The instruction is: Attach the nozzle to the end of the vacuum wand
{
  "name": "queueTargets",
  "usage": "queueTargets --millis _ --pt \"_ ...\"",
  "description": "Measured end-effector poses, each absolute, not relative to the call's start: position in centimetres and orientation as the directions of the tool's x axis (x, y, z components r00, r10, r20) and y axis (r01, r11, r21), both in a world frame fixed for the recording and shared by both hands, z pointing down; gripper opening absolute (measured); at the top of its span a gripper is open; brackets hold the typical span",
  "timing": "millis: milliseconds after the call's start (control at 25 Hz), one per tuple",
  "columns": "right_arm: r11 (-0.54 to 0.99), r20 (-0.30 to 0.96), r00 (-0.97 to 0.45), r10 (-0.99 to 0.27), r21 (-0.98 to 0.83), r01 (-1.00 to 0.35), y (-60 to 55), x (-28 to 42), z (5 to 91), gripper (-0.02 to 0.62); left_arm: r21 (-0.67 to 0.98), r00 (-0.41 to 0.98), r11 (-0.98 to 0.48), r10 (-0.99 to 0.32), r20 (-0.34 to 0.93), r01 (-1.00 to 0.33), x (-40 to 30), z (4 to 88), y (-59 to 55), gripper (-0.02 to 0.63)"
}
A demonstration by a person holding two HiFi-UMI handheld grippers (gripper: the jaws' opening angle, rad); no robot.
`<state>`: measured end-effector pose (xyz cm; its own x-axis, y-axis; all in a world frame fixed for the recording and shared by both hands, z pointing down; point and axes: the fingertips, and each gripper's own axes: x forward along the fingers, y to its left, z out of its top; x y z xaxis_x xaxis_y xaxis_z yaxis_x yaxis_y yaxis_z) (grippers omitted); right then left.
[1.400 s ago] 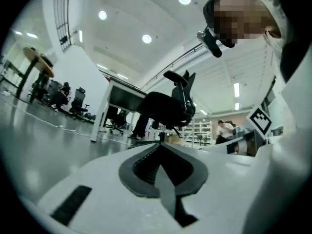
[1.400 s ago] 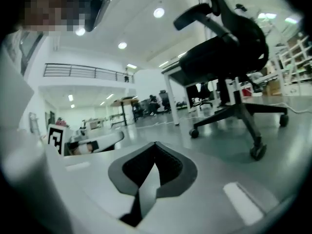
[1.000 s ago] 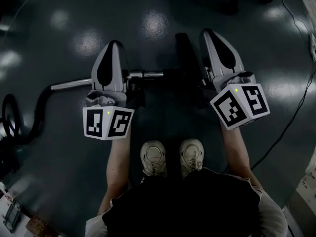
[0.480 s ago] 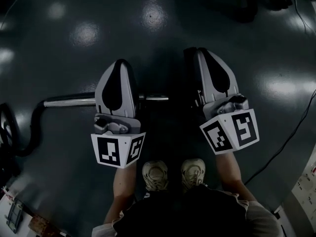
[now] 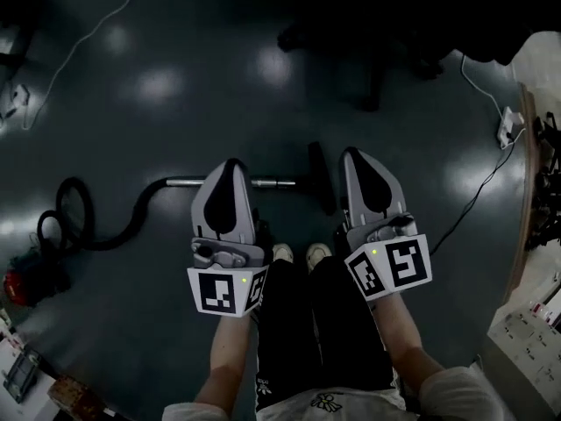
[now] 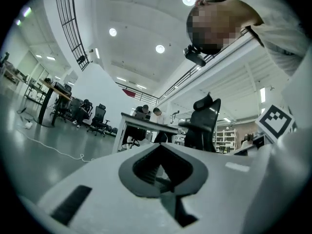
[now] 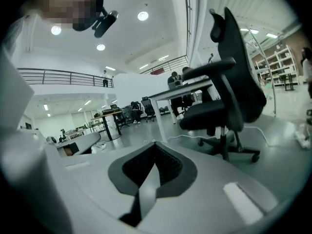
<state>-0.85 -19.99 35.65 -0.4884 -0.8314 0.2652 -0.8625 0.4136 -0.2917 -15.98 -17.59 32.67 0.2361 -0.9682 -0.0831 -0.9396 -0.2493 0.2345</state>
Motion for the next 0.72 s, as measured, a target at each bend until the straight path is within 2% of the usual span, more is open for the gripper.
queueTargets --millis 200,320,400,720 --pt "0.452 0.26 -0.515 -0.817 -0.266 -0.851 -17.1 -2.2 7.1 0.008 0.167 0.235 -0.243 -0.97 -0.064 -0.956 -14.6 4.3 -15.0 0.003" --pt "0.481 0.219 -0.538 -0.814 -0.263 -0.836 -14.1 -1.4 -5.0 0.008 0.182 0.236 -0.244 -0.969 -0.068 -0.952 -13.8 -6.0 -12.1 0.003" --pt "0.503 0.173 -0.56 -0.81 -0.288 -0.815 -12.3 -1.0 -8.7 0.008 0.175 0.24 -0.256 -0.965 -0.105 -0.951 -13.6 -9.4 -10.3 0.003" --pt "0.539 0.096 -0.568 -0.818 -0.221 -0.813 -7.2 -0.8 -12.3 0.008 0.042 0.297 -0.309 -0.938 -0.18 -0.95 -11.3 -14.2 -5.5 0.002"
